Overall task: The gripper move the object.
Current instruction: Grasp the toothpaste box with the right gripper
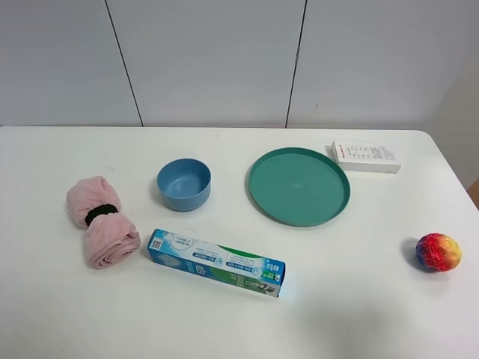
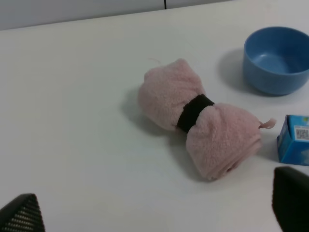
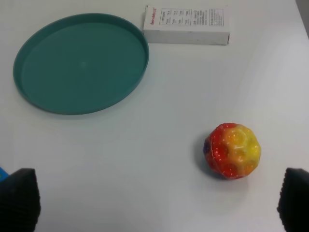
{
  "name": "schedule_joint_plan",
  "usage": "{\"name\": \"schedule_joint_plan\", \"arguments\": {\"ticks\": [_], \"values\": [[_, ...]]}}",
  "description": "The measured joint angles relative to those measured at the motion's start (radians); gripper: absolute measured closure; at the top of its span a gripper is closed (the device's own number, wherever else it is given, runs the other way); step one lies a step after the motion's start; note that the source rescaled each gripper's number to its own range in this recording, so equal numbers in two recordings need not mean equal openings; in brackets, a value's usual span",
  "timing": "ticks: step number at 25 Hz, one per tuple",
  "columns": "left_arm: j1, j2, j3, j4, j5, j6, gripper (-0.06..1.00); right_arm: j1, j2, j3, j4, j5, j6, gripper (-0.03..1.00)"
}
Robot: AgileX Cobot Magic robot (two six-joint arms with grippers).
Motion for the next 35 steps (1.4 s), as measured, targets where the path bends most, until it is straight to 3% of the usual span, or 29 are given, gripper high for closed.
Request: {"name": "schedule_joint_plan", "arguments": {"ticks": [35], "values": [[0.0, 0.0, 0.0, 0.0, 0.0, 0.001, -0.06, 0.007, 0.039, -0.003, -0.026, 0.001, 0.037, -0.03]]}}
